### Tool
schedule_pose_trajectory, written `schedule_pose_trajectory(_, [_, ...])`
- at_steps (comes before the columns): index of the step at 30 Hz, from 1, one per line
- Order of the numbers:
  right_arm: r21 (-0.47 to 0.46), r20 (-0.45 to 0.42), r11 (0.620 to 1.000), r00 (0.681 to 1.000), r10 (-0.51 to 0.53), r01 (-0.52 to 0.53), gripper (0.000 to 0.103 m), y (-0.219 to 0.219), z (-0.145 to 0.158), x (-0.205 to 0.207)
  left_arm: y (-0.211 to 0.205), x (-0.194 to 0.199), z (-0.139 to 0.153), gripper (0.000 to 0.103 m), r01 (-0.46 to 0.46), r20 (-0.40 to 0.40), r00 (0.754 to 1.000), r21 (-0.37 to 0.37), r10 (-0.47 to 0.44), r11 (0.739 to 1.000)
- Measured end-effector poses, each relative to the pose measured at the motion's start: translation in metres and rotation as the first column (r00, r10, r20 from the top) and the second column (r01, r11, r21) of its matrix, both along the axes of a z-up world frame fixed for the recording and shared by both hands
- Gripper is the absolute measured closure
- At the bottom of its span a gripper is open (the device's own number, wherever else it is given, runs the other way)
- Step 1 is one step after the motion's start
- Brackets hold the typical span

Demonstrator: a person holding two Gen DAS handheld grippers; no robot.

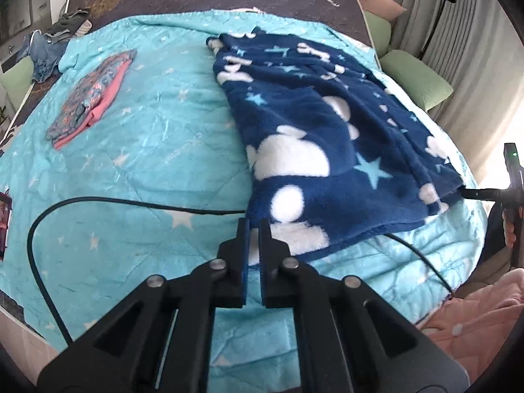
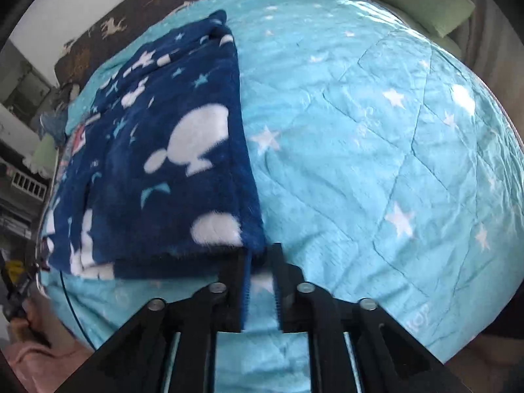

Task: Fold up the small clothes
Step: 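Grasp the navy top's hem with the left gripper while the right gripper grasps the hem beside it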

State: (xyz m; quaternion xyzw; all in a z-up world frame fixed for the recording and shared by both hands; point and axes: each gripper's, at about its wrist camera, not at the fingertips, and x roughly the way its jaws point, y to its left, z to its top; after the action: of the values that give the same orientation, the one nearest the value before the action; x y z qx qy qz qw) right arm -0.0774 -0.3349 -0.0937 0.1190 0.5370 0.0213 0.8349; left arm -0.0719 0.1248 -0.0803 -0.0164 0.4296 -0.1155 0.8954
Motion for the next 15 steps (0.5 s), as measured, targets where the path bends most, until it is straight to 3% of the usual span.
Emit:
schedule_pose_trajectory(3, [-0.081,0.066,0.995,0.996,0.060,-0.054,0.080,0.015,0.025,-0.005,0.002,-0.002,0.015,0.096,-0.007,0.031,0.999,-0.013,0.007,1.000])
schedule_pose_trajectory(5, [-0.047,0.148,0.993,0.982,0.114,-0.108,0.080,0.026,0.049,-0.007,0.002,-0.004,0.025,0.090,0.003,0.066,0.998,-0.024,-0.001,1.000])
schedule_pose_trajectory(7, [0.029,0.240,0.975,0.949,0.206,-0.219,0.079,0.048,0.068,-0.004,-0.001,-0.004,0.030,0.065,0.026,0.092,0.995,-0.048,-0.021,0.999])
schedule_pose_trajectory(8, [0.078,0.263,0.958,0.933,0.246,-0.274,0.078,0.058,0.071,-0.001,-0.003,-0.003,0.030,0.038,0.028,0.096,0.995,-0.043,-0.023,0.999])
schedule_pose_trajectory(9, [0.146,0.276,0.929,0.916,0.291,-0.340,0.075,0.072,0.069,0.004,-0.008,-0.002,0.026,0.023,0.020,0.091,0.996,-0.021,-0.018,1.000])
schedule_pose_trajectory(11, [0.214,0.232,0.872,0.890,0.392,-0.439,0.066,0.110,0.054,0.021,-0.015,0.000,0.015,0.023,0.033,0.068,0.997,0.018,-0.034,0.999])
schedule_pose_trajectory(13, [0.155,0.190,0.865,0.874,0.447,-0.477,0.066,0.138,0.042,0.029,-0.021,0.006,-0.001,0.023,0.038,0.023,0.999,0.038,-0.038,0.999])
schedule_pose_trajectory(14, [0.143,0.178,0.857,0.865,0.469,-0.495,0.066,0.150,0.035,0.032,-0.020,0.010,-0.008,0.029,0.024,-0.008,1.000,0.023,-0.023,0.999])
schedule_pose_trajectory(15, [0.172,0.166,0.846,0.861,0.481,-0.505,0.065,0.158,0.029,0.037,-0.017,0.014,-0.014,0.056,0.014,-0.035,0.999,-0.012,-0.014,1.000])
